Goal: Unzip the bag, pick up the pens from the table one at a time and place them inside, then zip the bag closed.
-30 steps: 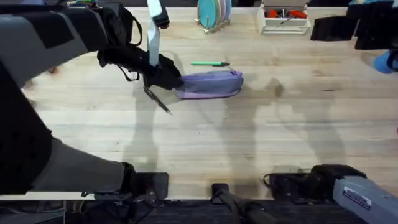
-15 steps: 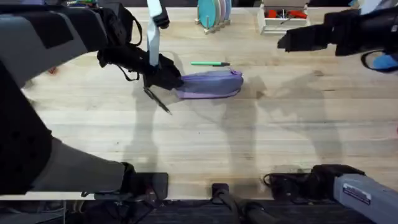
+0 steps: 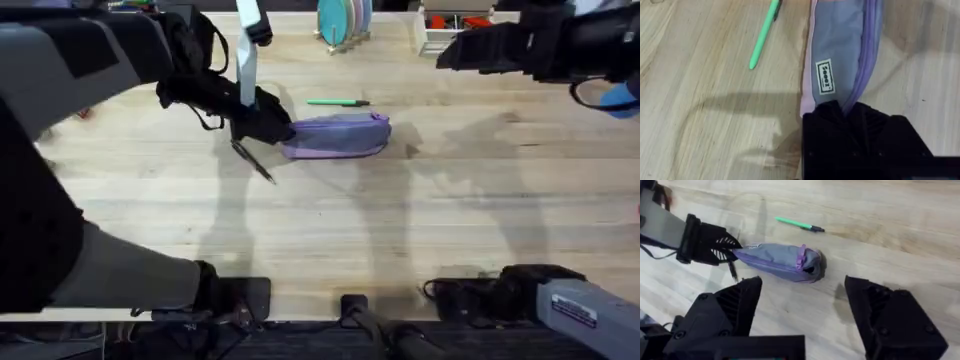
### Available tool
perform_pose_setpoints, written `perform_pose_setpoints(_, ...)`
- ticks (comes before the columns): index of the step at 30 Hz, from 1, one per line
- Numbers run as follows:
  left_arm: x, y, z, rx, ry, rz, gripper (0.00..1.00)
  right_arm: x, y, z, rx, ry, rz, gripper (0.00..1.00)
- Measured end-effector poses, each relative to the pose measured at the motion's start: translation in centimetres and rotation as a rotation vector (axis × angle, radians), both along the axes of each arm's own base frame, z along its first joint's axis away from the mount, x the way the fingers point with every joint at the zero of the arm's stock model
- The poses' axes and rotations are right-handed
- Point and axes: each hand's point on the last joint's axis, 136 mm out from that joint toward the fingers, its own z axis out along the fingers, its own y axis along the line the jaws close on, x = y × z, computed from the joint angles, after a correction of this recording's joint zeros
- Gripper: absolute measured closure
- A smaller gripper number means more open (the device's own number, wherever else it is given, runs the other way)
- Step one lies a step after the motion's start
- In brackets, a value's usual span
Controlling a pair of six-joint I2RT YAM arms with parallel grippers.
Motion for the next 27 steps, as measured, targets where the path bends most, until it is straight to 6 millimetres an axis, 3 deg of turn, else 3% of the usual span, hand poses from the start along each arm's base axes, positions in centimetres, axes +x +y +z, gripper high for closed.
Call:
perform_pose_setpoints(9, 0.0, 0.0, 0.0, 0.000, 0.000, 0.000, 0.958, -0.7, 2.8, -0.9, -0.128, -0.010, 0.065, 0.006)
perform_pose_setpoints(21, 0.0, 0.0, 0.0, 0.000, 0.000, 0.000, 0.958, -0.4, 3.6, -2.3, -0.124, 0.048, 0.083, 0.006)
perform_pose_setpoints(27, 0.0, 0.0, 0.0, 0.000, 0.000, 0.000, 0.958, 0.2, 3.9, -4.0, -0.117, 0.117, 0.078, 0.006)
